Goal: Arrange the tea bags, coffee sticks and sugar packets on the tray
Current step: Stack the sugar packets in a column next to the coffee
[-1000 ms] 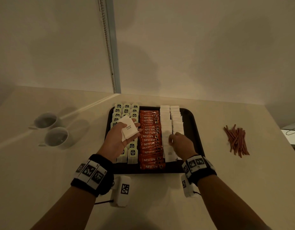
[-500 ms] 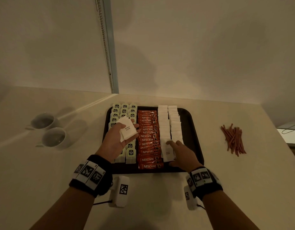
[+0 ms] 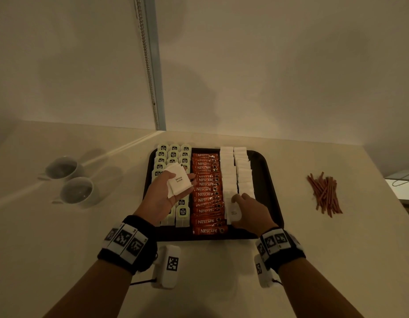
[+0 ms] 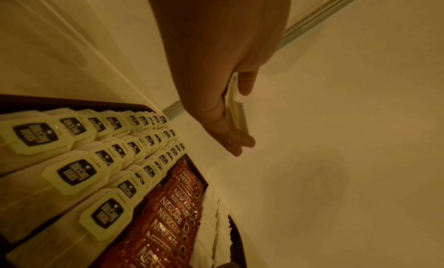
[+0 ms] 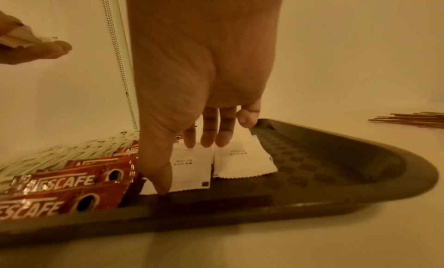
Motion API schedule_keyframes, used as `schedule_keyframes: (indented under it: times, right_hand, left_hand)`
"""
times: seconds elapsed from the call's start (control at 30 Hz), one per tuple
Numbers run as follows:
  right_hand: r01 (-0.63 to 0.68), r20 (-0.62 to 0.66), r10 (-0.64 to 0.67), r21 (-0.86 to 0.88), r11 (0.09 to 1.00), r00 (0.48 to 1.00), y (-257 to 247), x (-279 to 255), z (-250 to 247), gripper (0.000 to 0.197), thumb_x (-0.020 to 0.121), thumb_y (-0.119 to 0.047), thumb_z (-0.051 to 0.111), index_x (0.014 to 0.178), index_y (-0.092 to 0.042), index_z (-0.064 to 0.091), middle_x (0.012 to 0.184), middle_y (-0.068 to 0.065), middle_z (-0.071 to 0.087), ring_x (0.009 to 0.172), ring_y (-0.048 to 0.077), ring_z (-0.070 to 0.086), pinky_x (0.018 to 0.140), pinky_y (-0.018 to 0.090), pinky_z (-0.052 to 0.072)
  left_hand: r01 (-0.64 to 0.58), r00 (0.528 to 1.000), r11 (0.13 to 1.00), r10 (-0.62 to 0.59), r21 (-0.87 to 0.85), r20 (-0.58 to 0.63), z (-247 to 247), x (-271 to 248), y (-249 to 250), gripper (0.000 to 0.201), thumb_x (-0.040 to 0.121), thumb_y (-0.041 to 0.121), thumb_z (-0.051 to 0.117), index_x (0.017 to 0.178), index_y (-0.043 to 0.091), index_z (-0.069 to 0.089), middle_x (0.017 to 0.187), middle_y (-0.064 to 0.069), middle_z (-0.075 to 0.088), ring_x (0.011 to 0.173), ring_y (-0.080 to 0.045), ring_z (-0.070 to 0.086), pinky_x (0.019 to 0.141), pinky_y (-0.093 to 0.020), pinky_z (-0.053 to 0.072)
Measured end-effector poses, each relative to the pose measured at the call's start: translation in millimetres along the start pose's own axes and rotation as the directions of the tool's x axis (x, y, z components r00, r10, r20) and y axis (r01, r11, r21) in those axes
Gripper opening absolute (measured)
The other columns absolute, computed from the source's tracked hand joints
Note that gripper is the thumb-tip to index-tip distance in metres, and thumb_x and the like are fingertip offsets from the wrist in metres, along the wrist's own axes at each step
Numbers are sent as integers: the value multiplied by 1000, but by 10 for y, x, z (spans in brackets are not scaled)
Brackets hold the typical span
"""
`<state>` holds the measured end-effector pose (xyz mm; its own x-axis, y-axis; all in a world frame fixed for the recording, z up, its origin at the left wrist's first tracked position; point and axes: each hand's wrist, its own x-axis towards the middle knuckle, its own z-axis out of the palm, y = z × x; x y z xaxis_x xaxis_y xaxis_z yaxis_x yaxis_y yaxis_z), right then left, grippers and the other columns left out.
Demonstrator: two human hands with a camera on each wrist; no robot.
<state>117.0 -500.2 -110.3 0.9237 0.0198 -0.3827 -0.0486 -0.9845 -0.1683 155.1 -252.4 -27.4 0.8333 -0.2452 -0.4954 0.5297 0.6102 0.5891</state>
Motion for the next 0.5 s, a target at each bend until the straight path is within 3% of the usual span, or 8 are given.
schedule_keyframes:
  times: [0.07,0.13,0.2,0.27,0.33,0.4,0.5]
  right_hand:
    - [-5,-8,5,35,999,1000,-25,-4,-39,68,72,-43,75,128,-27,40,120,-5,50,106,15,54,86,32,51]
    - [20,-82,0,235,972,997,-128,-2,-136,56,76,-42,72,122,-25,46,110,-6,52,94,8,54,80,26,50]
    - [123,-202,-15,533,837,979,-316,7,-291,33,85,-36,66,111,-21,54,97,-9,55,83,3,54,74,24,45]
    - [233,-266,-53,712,662,963,-540,4,-480,18,90,-32,60,103,-21,59,93,-8,61,85,5,58,76,25,47]
    - [275,-260,-105,797,537,960,-752,-6,-628,16,89,-33,61,100,-21,60,95,-4,65,86,9,61,76,23,51]
    - [301,-276,-124,826,476,953,-900,0,-683,17,86,-26,66,98,-16,59,96,2,65,86,11,63,74,20,53]
    - [325,-322,-76,858,397,944,-984,7,-735,16,84,-11,66,97,-14,56,102,7,63,95,22,64,81,35,56]
  left_hand:
    - [8,1000,1000,-8,-13,1,11,-4,-3,24,99,8,34,114,5,53,84,-19,72,87,-32,66,67,-36,59]
    - [-3,1000,1000,3,19,-3,28,3,-6,21,99,7,36,111,10,53,84,-17,73,89,-32,66,64,-36,60]
    - [-35,999,994,37,102,-23,60,16,-8,20,99,8,41,114,13,53,92,-14,72,89,-28,66,58,-34,60]
    - [-63,996,986,71,157,-48,97,38,-14,21,98,8,47,118,13,52,101,-12,66,90,-25,65,58,-33,60]
    - [-99,992,972,113,215,-54,126,61,-13,25,95,8,52,121,11,52,105,-10,64,90,-22,65,60,-32,60]
    - [-141,985,949,162,282,-52,152,73,-9,28,93,9,57,121,11,54,106,-9,65,89,-21,67,62,-31,60]
    - [-184,978,921,207,344,-30,128,67,-10,33,89,7,63,121,10,58,107,-10,67,87,-20,68,58,-27,58]
